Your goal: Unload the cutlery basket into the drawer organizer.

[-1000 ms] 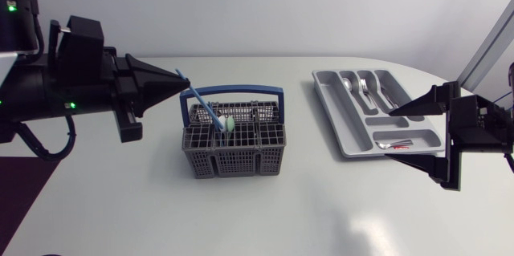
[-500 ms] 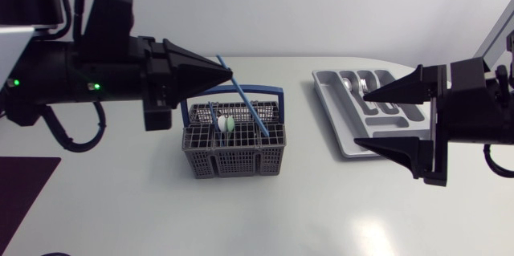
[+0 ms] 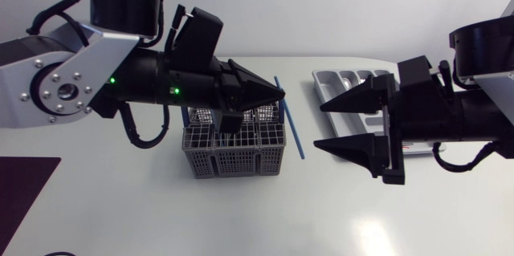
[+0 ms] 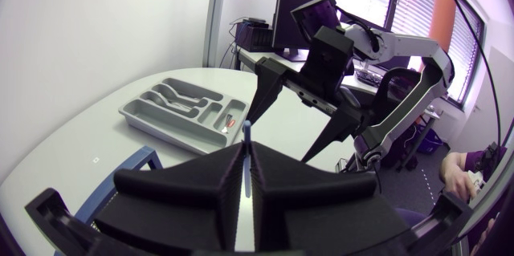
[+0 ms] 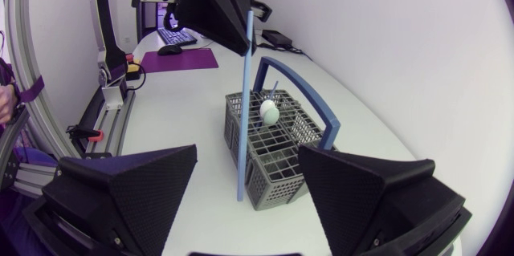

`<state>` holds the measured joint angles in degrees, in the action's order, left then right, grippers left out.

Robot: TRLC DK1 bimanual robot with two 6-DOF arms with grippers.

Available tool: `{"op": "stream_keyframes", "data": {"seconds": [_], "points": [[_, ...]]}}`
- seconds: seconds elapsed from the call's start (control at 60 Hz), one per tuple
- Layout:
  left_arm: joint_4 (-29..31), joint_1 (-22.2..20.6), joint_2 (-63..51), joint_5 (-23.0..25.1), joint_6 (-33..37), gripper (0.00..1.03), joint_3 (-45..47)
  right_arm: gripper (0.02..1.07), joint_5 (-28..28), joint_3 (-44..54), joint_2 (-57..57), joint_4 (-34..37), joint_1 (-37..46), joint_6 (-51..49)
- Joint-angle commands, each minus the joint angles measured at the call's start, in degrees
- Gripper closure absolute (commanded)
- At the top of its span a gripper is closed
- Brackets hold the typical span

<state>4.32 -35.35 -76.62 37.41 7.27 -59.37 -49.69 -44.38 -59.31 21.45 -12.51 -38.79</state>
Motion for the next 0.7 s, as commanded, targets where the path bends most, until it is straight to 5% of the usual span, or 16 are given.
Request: {"op": "stream_keyframes", "data": {"seconds": [0.0, 0.533, 0.683], "points": [[-1.15, -0.86, -1.69, 0.21, -1.82, 0.93, -2.76, 0.27, -0.14, 1.49, -1.78, -1.24, -1.37, 2.49], [-1.94, -1.03, -3.62, 0.30, -3.22, 0.93, -4.35, 0.70, -0.14, 2.11, -5.99, -7.30, -3.57, 5.12], [-2.03, -1.03, -3.71, 0.30, -3.58, 0.93, -4.70, 0.72, 0.03, 2.28, -6.61, -7.74, -4.27, 5.39]]}}
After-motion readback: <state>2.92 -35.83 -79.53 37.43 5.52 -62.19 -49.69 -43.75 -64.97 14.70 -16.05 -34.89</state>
